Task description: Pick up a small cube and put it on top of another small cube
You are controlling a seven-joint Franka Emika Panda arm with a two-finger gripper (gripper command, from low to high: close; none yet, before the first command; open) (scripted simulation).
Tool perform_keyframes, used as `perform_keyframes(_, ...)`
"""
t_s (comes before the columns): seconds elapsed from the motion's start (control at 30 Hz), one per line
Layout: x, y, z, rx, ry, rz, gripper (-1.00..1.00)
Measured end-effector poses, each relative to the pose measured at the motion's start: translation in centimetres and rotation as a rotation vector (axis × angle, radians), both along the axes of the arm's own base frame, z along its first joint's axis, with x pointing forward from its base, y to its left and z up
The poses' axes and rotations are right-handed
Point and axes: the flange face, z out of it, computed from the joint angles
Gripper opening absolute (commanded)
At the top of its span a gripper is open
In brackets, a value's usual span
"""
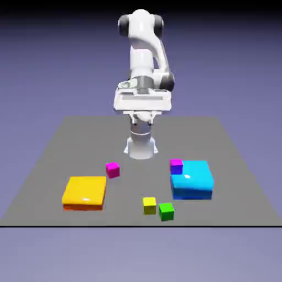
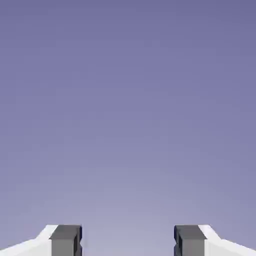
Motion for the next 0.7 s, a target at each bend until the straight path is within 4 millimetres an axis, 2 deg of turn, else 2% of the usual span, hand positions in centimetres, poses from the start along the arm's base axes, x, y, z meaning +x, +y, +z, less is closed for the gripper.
perform_keyframes(0.33,4.3,2.9,-9.3,-0.253,0.280,0.454,0.00)
perform_keyframes(0.7,6.3,5.6,-20.2,-0.569,0.563,1.001,0.00)
